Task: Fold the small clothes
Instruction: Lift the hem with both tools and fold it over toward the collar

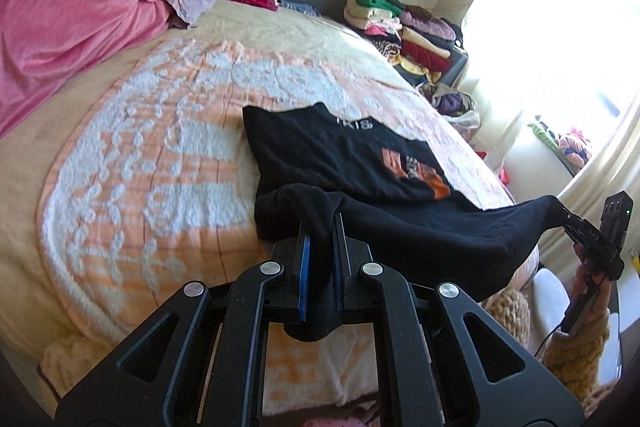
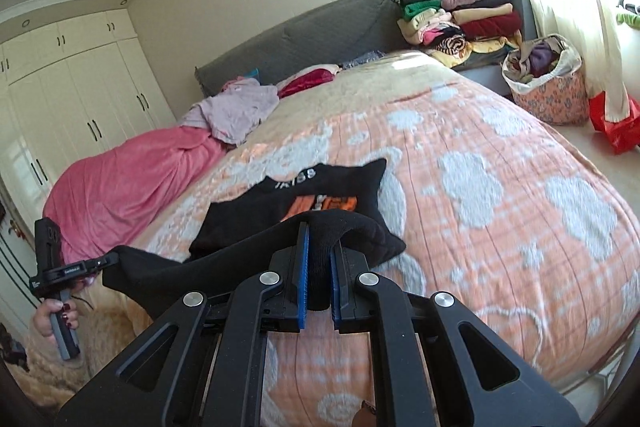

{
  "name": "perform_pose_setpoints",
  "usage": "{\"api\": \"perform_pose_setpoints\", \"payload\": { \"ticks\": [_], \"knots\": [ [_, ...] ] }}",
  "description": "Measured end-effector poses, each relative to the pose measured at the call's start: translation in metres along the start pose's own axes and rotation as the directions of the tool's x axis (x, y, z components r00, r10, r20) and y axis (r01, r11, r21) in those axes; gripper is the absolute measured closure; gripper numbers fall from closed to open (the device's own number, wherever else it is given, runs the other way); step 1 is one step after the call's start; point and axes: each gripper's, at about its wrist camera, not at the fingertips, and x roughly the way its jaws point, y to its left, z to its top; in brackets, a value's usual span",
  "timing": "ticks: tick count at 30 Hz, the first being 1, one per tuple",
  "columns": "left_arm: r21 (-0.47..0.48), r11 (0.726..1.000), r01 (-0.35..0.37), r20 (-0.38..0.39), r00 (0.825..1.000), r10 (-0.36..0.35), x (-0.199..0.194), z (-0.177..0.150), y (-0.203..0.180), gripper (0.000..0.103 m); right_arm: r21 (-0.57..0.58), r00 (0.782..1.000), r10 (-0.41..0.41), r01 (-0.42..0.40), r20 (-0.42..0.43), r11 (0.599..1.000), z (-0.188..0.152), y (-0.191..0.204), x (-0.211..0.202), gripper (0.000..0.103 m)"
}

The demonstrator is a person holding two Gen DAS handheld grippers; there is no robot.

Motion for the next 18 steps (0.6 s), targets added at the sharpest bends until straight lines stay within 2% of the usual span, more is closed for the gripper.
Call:
{"api": "perform_pose_setpoints", "payload": {
  "ticks": [9,18],
  "knots": [
    [-0.01,1.0,-0.01,0.04,0.999,0.011,0.01,0.027,0.003,0.1,0.007,1.0,-0.012,0.011,0.015,1.0,0.028,-0.003,0.022,0.095],
    [-0.047,0.999,-0.024,0.053,0.998,0.027,0.036,0.058,0.012,0.1,0.03,1.0,-0.015,0.015,0.009,0.999,0.058,-0.014,0.059,0.095]
  ]
}}
